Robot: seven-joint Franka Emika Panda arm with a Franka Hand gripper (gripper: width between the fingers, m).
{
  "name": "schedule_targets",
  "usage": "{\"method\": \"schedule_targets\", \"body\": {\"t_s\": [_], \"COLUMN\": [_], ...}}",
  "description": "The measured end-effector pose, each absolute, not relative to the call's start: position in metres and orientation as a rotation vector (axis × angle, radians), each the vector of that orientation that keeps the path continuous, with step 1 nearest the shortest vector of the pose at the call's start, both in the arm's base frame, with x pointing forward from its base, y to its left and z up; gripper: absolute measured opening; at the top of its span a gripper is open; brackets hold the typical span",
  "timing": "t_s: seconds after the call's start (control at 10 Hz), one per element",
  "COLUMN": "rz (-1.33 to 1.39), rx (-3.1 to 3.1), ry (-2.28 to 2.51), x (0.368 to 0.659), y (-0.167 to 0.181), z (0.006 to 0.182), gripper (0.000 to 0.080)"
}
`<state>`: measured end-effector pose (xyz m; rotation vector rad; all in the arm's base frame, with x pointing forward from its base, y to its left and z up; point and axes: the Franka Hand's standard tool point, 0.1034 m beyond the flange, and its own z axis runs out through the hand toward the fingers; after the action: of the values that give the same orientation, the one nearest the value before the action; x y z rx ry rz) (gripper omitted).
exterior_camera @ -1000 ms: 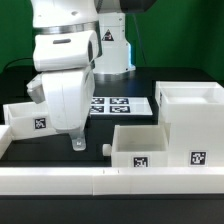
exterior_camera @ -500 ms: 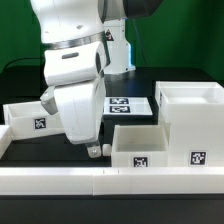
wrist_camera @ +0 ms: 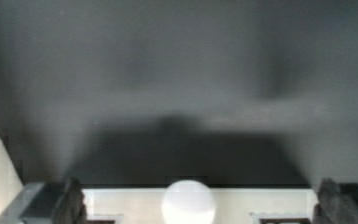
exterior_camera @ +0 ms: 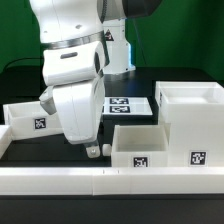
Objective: Assemble drawer
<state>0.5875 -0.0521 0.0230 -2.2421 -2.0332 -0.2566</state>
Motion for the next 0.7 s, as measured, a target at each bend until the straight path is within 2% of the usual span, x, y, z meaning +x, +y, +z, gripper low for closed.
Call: {"method": "schedule_targets", "body": {"t_s": [0.7], "rz": [-0.238], "rx": [-2.228], "ry": [-2.054], "x": [0.592], "y": [-0.023], "z": [0.023], "gripper": [0.0649]}}
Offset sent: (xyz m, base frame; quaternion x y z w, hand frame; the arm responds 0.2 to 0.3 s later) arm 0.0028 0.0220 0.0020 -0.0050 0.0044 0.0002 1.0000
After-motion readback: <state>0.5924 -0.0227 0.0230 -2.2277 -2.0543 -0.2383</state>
